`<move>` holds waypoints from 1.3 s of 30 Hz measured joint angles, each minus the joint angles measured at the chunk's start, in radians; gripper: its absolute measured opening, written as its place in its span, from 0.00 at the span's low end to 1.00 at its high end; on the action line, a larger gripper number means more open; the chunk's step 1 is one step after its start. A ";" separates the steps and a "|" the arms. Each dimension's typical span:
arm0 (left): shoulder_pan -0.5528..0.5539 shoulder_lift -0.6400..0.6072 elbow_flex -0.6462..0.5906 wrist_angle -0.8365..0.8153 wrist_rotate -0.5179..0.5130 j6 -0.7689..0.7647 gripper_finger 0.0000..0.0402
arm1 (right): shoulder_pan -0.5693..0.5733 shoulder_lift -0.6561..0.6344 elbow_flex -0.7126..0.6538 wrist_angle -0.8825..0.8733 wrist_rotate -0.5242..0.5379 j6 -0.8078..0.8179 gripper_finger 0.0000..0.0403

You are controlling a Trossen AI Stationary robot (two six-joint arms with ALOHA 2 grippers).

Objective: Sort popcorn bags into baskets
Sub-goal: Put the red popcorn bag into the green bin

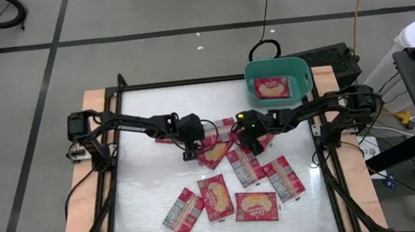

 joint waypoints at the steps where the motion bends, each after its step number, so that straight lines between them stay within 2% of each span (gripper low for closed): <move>1: 0.000 0.000 -0.001 0.000 0.000 -0.003 0.41 | 0.000 0.008 -0.002 0.004 0.011 -0.014 0.67; 4: -0.001 0.000 -0.001 0.002 0.001 -0.010 0.39 | 0.002 0.034 -0.002 0.037 0.059 -0.036 0.63; 8: 0.000 0.000 -0.001 0.006 0.001 -0.016 0.38 | 0.001 0.071 -0.003 0.133 0.066 -0.089 0.52; 15: 0.000 -0.001 -0.001 0.007 0.001 -0.030 0.38 | 0.002 0.107 -0.003 0.184 0.098 -0.098 0.23; 20: 0.000 -0.055 0.036 -0.059 -0.018 -0.033 0.38 | 0.009 0.044 0.004 0.166 0.159 -0.074 0.03; 26: -0.001 -0.158 0.075 -0.078 -0.064 -0.041 0.38 | 0.005 -0.067 0.012 0.073 0.157 0.013 0.03; 32: 0.003 -0.191 0.078 -0.056 -0.081 -0.076 0.39 | 0.007 -0.136 0.010 -0.008 0.149 0.159 0.01; 35: 0.002 -0.190 0.077 -0.054 -0.071 -0.080 0.43 | 0.008 -0.169 0.010 -0.009 0.135 0.244 0.01; 39: -0.006 -0.170 0.075 0.020 -0.057 -0.018 0.55 | 0.006 -0.203 0.010 -0.021 0.071 0.344 0.00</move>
